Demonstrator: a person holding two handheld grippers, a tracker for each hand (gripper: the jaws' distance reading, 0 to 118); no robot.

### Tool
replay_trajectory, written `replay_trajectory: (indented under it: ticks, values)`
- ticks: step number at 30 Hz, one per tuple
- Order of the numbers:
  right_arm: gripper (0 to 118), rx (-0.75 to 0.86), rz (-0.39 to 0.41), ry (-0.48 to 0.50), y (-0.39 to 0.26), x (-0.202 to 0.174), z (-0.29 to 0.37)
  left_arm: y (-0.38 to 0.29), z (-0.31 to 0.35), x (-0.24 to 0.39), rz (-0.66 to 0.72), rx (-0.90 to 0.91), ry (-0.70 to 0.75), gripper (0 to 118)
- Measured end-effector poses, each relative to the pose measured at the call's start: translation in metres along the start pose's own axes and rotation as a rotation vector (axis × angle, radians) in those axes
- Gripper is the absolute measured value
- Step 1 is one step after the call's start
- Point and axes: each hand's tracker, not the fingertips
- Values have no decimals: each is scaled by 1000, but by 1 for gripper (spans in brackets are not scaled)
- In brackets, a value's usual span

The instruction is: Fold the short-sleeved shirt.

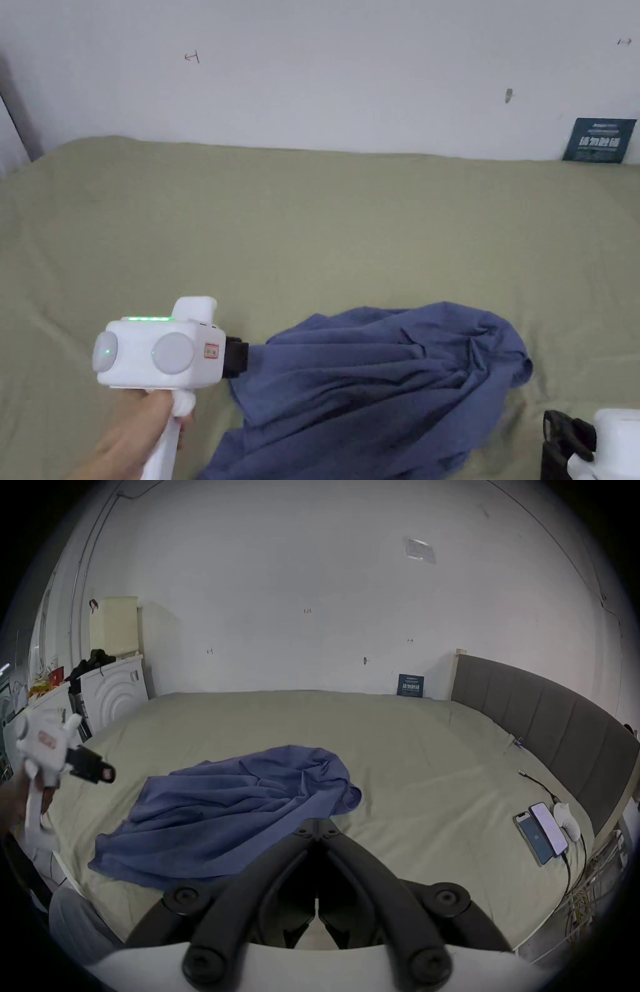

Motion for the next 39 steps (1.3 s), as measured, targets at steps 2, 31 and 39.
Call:
replay_trajectory:
  ticks: [2,31,39]
  values:
    - [0,-23,8,-4,-4,0,-9,6,-23,-1,1,-74,1,112]
    - [118,-267,-48,20,96,64,-194,-22,-52,18,-84,-75,29,0]
    - [58,-366,51,-42,75,58,-223,-19,-58,10,-47,-82,11,0]
